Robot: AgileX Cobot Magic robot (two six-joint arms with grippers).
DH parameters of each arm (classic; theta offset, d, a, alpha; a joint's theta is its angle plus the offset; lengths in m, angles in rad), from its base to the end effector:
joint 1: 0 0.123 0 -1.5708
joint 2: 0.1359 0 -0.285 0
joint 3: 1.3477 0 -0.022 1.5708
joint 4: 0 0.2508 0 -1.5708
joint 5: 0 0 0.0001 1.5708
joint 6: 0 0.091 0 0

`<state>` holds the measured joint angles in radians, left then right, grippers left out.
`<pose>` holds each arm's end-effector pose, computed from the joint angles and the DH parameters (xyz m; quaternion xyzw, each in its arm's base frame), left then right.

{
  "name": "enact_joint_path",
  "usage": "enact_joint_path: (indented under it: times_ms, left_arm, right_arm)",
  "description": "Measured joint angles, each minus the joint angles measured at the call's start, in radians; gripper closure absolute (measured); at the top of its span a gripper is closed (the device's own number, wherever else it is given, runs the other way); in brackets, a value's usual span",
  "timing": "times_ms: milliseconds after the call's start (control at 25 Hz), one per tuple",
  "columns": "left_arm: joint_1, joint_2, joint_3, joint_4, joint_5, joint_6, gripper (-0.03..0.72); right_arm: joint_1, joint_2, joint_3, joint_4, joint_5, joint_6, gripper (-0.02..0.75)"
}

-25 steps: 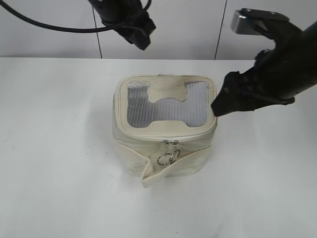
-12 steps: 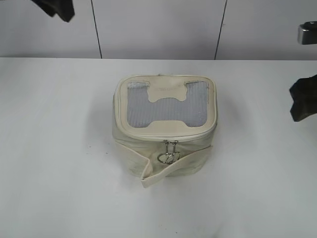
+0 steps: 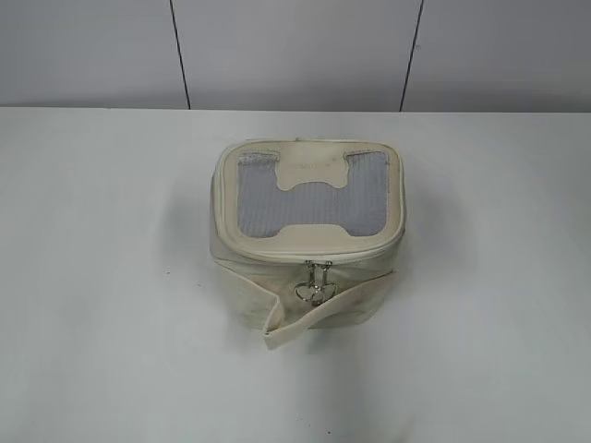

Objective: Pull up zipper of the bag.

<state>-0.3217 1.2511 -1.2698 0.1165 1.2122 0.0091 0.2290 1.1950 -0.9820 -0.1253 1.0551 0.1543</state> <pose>0.2266 -0.0651 0.3708 0.1672 0.9570 0.0213 0.2360 0.2150 0.0399 0.3066 -0.0563 0.9777 -0.0215 0.2011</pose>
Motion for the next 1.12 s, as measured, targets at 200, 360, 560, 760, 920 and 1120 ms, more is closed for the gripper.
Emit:
enact_joint_path:
  times_ms: [200,360,560,760,920,1120]
  left_arm:
    - [0.001,-0.341,0.312,-0.069,-0.081,0.000,0.407]
    - [0.001,-0.653,0.498,-0.097,-0.140,0.000,0.407]
    - [0.001,-0.976,0.633,-0.101,-0.144,0.000,0.407]
    - [0.001,-1.207,0.662,-0.102,-0.119,0.039,0.407]
    - [0.001,-1.258,0.686,-0.108,-0.066,0.065,0.407]
    - [0.001,-1.258,0.711,-0.149,-0.132,0.072,0.407]
  right_arm:
    - [0.000,-0.200,0.078,0.017,0.063,-0.001,0.148]
    - [0.000,-0.418,0.168,0.021,0.100,-0.018,0.148]
    - [0.000,-0.685,0.276,0.023,0.111,-0.050,0.148]
    - [0.000,-0.948,0.363,0.027,0.123,-0.068,0.148]
    - [0.000,-1.123,0.410,0.073,0.118,-0.119,0.148]
    - [0.000,-1.201,0.447,0.137,0.096,-0.191,0.148]
